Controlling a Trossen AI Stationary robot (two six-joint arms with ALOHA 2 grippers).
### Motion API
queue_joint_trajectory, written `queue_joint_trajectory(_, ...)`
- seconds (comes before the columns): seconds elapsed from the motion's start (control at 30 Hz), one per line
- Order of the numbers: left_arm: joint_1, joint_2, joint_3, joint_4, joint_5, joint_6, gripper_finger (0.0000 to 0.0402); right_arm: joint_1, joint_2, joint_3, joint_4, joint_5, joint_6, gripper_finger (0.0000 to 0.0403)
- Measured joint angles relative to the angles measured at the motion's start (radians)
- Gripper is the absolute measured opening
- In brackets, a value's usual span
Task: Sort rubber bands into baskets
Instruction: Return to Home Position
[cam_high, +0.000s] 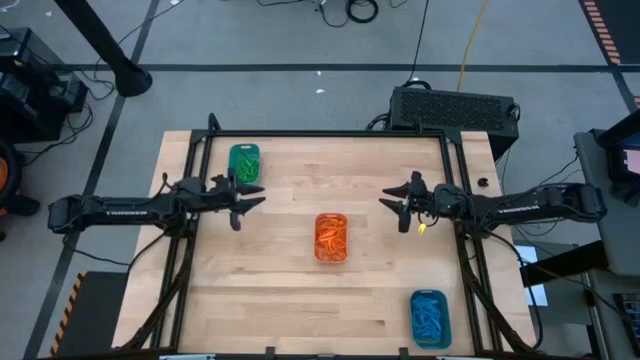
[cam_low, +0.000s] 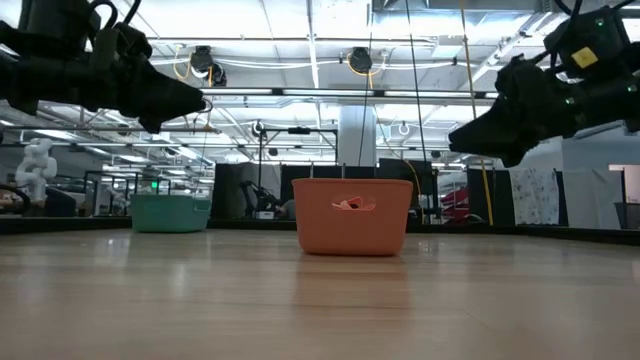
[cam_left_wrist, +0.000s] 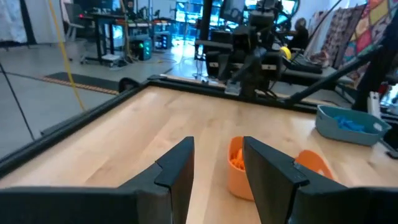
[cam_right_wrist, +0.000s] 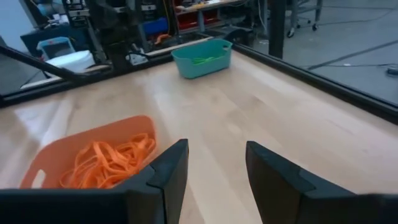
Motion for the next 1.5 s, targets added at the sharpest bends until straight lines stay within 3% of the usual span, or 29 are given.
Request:
queue_joint_trajectory(0.23,0.012,-0.105,0.000,-0.074,0.015,-0.027,0.0143,-0.057,-0.188,-0.038,-0.163,-0.035,-0.021,0.0153)
queue_joint_trajectory(0.43,0.012,-0.142,0.000,-0.121,-0.042,-0.078,0.0143,-0.054,-0.360,-0.038,-0.369,-0.169,-0.064,0.0153)
queue_joint_trajectory(0.7,0.012,-0.142,0.000,-0.147,-0.185,-0.104,0.0143,-0.054,-0.583,-0.038,-0.577,-0.060,-0.103,0.0153)
queue_joint_trajectory(0.87,0.012,-0.142,0.000,-0.146,-0.191,-0.104,0.0143,-0.054,-0.601,-0.038,-0.590,-0.055,0.032,0.0153)
queue_joint_trajectory(1.5,0.012,-0.142,0.000,-0.145,-0.191,-0.104,0.0143,-0.054,-0.600,-0.038,-0.590,-0.055,0.034,0.0153)
